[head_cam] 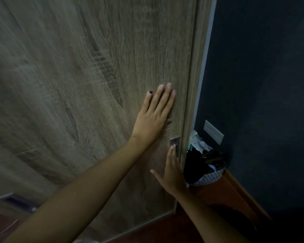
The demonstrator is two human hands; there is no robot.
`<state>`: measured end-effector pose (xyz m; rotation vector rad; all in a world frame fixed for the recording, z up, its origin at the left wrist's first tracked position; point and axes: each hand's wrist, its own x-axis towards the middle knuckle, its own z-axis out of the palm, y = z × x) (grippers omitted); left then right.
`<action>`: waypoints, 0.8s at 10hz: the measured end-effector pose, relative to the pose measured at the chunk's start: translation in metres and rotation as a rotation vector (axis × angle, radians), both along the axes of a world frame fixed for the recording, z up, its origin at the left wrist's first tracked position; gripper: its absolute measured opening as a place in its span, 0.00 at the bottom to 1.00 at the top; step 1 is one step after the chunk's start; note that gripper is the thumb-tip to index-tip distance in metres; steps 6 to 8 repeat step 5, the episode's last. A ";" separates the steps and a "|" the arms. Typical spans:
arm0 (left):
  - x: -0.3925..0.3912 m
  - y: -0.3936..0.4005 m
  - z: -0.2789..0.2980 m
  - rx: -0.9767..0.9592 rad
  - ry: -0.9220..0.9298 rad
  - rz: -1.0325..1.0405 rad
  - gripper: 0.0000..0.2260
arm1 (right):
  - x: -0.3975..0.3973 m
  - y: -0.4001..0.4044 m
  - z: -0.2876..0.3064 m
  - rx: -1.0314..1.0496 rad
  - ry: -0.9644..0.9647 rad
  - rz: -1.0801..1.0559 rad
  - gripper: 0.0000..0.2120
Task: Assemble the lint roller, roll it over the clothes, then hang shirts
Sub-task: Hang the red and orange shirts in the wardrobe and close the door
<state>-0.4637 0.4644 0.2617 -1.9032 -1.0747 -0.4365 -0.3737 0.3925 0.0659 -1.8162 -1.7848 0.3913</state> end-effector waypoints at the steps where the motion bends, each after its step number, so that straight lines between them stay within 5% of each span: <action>1: 0.002 -0.002 0.000 -0.010 0.004 0.012 0.37 | 0.005 -0.002 0.003 -0.009 -0.018 0.023 0.55; 5: -0.034 -0.073 0.035 -0.232 -0.062 0.058 0.35 | 0.032 -0.050 0.082 -0.103 0.022 0.167 0.48; 8: -0.034 -0.073 0.035 -0.232 -0.062 0.058 0.35 | 0.032 -0.050 0.082 -0.103 0.022 0.167 0.48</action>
